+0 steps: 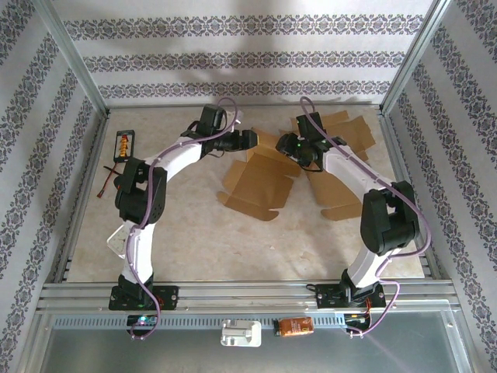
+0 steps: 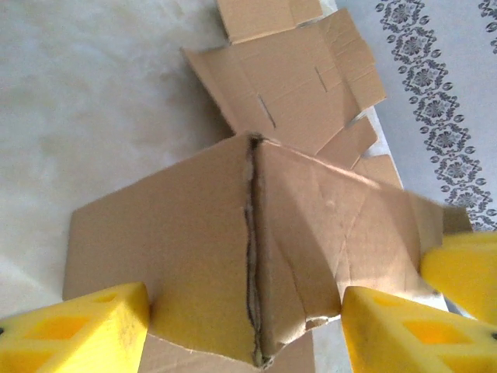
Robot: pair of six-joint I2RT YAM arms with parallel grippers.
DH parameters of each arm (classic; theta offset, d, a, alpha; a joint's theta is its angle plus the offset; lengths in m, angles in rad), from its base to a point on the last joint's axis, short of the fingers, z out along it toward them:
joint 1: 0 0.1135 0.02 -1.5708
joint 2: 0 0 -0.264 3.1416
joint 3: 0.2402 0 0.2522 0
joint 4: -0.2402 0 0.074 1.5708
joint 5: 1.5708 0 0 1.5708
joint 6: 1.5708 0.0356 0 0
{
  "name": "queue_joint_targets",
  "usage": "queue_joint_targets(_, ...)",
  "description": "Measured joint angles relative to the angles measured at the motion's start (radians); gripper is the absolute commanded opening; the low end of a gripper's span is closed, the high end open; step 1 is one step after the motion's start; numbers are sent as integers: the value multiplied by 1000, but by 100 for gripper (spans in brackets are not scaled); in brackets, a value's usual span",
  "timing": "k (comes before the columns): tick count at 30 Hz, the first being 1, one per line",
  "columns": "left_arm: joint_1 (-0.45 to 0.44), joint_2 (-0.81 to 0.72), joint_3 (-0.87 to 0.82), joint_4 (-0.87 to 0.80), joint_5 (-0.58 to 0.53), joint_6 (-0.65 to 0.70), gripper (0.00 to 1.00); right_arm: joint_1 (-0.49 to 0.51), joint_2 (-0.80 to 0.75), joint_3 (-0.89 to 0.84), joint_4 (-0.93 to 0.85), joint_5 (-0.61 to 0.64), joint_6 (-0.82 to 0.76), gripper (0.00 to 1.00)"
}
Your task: Fold the paper box
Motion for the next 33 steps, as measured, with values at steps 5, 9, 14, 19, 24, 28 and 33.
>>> queue_joint_targets(5,-8,-176,-213,68,-132,-28,84,0,77,93,26,-62,-86,51)
queue_joint_targets(9,-20,-276,-272,77,-266,-42,87,0,128,148,28,-110,-134,51)
queue_joint_targets(14,13,-275,-201,41,-341,-79,82,0,158,187,28,-144,-170,45)
queue_joint_targets(19,90,-176,-134,54,-207,-162,74,2,174,203,29,-163,-175,42)
queue_joint_targets(24,112,-78,-127,82,-85,-230,65,9,188,217,35,-180,-175,40)
queue_joint_targets(28,113,-71,-127,140,-39,-270,55,15,196,225,42,-190,-165,37)
queue_joint_targets(33,117,-69,-134,157,-33,-301,48,18,204,241,40,-187,-138,47)
